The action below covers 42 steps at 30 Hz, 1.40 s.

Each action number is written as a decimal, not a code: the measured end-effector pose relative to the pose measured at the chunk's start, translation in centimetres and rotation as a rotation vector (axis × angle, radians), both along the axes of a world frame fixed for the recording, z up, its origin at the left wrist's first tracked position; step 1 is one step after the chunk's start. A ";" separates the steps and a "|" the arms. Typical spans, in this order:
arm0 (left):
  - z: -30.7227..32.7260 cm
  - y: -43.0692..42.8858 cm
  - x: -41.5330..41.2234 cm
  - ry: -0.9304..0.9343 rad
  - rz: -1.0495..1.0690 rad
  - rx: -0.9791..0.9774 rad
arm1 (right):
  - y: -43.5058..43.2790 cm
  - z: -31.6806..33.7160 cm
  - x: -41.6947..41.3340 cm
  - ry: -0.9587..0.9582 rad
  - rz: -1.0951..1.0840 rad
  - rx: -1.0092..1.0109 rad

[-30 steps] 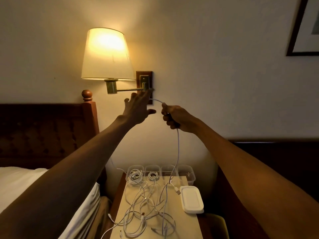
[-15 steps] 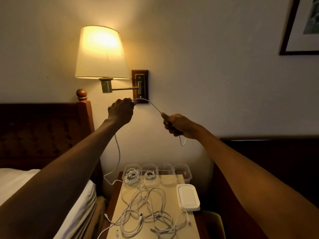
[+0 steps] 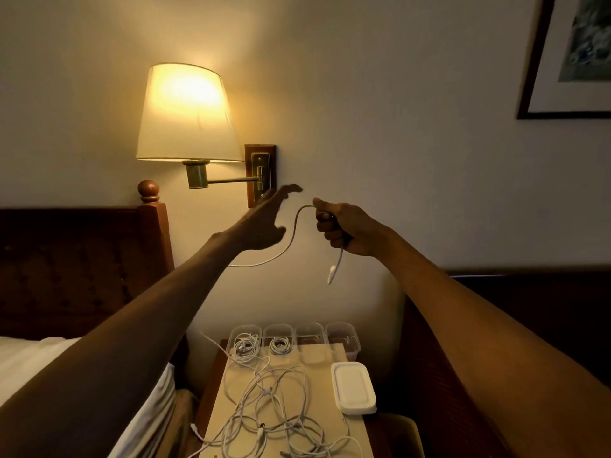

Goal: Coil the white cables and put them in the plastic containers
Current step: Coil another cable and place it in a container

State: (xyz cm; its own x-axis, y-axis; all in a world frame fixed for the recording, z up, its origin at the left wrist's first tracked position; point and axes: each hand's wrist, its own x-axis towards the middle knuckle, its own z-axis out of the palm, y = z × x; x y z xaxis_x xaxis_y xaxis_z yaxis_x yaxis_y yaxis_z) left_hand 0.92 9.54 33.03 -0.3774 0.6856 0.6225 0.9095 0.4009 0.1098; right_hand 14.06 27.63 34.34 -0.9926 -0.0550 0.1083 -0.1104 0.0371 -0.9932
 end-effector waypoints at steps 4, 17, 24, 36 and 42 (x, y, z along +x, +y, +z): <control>-0.1 1.9 1.7 -0.120 -0.091 0.044 | -0.4 0.6 0.5 0.003 -0.003 0.017; 0.3 -1.0 -2.2 -0.116 0.393 0.305 | 1.0 1.4 2.4 -0.158 0.244 -0.150; 0.5 -1.5 -0.7 -0.165 0.613 0.057 | 2.1 0.9 2.4 -0.217 0.501 -0.358; 3.2 0.5 4.0 -0.230 -0.092 0.082 | 1.9 1.5 2.4 -0.210 0.468 -0.404; 2.7 0.9 3.7 -0.154 0.050 0.119 | 0.3 2.1 2.1 -0.198 0.444 -0.369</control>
